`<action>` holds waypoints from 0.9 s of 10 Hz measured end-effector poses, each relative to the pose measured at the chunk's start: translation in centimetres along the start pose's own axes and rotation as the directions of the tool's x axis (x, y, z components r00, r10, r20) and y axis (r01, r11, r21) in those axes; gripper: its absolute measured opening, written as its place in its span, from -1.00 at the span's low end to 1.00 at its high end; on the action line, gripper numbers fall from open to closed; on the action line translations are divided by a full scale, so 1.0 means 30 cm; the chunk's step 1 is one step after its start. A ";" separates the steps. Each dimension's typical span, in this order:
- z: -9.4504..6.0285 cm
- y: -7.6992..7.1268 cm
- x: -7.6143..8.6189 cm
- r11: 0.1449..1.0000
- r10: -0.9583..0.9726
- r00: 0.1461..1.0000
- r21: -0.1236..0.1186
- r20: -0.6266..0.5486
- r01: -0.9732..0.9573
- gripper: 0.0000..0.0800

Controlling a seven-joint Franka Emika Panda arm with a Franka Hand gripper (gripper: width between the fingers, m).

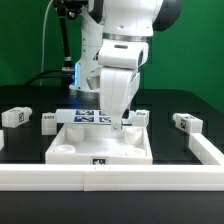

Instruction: Assemble one leg

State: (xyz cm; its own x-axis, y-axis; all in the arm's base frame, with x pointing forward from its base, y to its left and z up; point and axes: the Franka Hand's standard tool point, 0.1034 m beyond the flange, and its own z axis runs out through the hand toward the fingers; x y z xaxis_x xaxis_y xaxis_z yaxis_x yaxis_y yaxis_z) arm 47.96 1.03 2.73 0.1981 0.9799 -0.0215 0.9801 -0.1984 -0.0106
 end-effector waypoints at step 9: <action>0.073 -0.032 -0.047 1.000 -0.002 1.000 -0.008 -0.017 0.002 0.07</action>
Offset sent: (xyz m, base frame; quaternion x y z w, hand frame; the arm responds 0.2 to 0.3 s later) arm -0.0036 -0.0022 -0.0108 -0.0170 0.0203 -0.0389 0.9989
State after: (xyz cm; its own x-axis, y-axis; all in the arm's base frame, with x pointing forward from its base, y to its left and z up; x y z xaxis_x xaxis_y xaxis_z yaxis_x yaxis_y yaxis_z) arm 46.71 -0.19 0.59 0.1961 0.9806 -0.0043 0.9806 -0.1961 -0.0025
